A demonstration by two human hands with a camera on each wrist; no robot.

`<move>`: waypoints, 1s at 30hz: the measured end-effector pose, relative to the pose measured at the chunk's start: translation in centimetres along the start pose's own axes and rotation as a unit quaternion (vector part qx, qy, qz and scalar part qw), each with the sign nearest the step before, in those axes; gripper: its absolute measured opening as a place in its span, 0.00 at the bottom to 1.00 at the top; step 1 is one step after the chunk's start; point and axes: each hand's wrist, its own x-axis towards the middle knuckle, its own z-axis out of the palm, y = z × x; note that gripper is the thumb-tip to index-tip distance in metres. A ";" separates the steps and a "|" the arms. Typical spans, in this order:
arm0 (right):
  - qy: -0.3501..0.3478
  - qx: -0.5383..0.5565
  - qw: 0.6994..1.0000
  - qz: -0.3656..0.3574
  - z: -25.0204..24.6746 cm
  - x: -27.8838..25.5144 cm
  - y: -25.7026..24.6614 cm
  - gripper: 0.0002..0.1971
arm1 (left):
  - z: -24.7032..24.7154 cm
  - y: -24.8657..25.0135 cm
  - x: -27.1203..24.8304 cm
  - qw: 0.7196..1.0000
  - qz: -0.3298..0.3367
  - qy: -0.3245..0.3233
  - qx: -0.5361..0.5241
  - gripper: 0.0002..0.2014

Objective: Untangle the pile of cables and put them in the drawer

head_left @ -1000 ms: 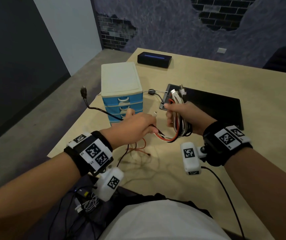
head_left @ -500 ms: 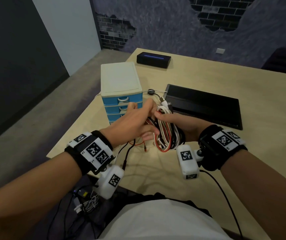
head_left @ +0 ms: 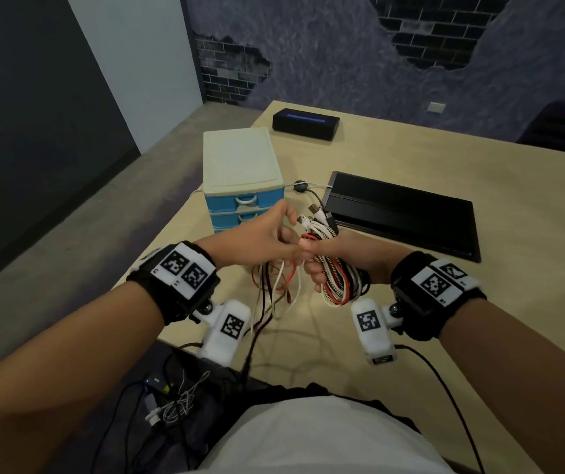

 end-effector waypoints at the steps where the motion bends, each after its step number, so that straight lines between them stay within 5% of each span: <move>1: 0.006 -0.011 1.000 0.000 -0.2 0.0 0.1 0.12 | -0.2 -0.2 -0.1 0.999 -0.014 -0.026 -0.022 0.19; 5: 0.040 -0.077 0.996 -0.037 -0.5 0.1 0.2 0.19 | -0.6 -1.1 -0.2 0.983 -0.072 -0.084 -0.149 0.17; 9: 0.072 -0.080 0.992 -0.069 -1.1 0.0 -0.2 0.08 | -0.6 -1.4 -0.5 0.962 -0.095 -0.139 -0.214 0.18; 16: 0.132 -0.124 0.980 -0.081 -1.5 0.2 -0.1 0.04 | 0.2 -0.7 -0.4 0.959 -0.118 -0.145 -0.214 0.28; 21: 0.232 -0.133 0.956 -0.126 -2.5 -0.2 -0.7 0.06 | 0.2 -1.4 -1.2 0.932 -0.084 -0.163 -0.314 0.24; 24: 0.259 -0.154 0.943 -0.139 -3.0 -0.4 -1.1 0.06 | 0.5 -1.9 -1.3 0.943 -0.060 -0.163 -0.286 0.20; 30: 0.357 -0.137 0.912 -0.150 -5.0 -0.4 -0.4 0.10 | 1.5 -3.8 -1.9 0.993 -0.021 -0.110 -0.027 0.26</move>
